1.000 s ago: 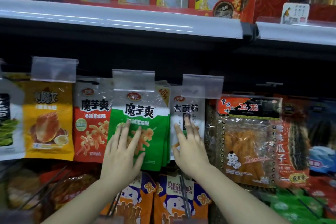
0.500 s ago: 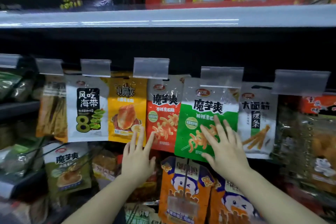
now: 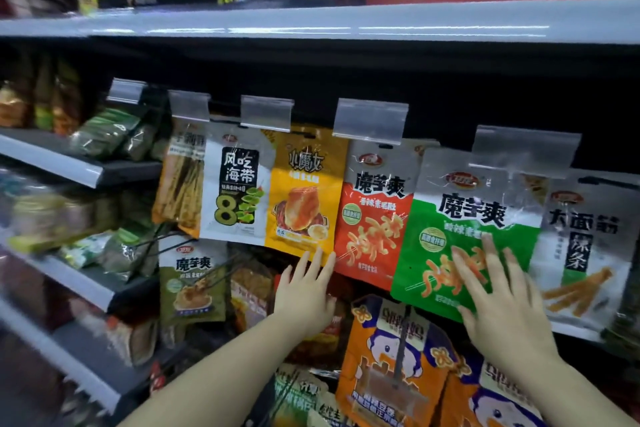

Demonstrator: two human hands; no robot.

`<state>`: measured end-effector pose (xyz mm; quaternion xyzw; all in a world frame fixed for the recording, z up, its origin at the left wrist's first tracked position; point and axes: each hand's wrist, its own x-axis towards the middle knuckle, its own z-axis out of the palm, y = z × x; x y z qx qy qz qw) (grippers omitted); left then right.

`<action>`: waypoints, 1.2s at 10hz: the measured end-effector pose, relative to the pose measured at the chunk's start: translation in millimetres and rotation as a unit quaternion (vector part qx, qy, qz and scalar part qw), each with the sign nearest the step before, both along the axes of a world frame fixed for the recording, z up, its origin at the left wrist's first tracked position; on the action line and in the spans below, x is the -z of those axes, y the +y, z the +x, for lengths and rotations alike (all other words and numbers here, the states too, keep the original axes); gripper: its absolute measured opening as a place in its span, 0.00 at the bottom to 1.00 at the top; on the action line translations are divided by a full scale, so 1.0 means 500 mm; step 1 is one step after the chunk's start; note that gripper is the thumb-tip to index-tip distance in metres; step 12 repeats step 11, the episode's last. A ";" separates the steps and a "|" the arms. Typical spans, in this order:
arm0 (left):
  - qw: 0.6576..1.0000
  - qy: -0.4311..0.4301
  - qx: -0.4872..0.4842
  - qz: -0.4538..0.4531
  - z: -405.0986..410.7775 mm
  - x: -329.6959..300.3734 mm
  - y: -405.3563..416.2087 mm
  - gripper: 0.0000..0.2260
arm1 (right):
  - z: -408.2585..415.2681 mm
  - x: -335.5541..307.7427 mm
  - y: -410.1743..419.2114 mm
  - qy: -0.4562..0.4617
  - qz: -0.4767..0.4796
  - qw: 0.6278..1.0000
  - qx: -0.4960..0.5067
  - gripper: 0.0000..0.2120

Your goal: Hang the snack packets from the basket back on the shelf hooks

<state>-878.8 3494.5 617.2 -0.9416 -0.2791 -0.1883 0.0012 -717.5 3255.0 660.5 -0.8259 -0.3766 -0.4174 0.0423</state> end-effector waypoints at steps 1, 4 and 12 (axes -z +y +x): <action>1.000 -0.005 -0.002 -0.011 -0.005 0.002 -0.003 0.31 | 0.005 0.005 0.008 -0.008 0.016 1.000 -0.007 0.48; 0.996 -0.044 -0.045 -0.061 -0.122 0.025 0.002 0.29 | -0.043 0.001 -0.007 0.073 -0.037 0.996 0.033 0.45; 0.968 -0.172 0.055 -0.172 -0.417 -0.012 0.422 0.26 | -0.317 -0.006 0.256 0.255 0.120 0.954 0.106 0.33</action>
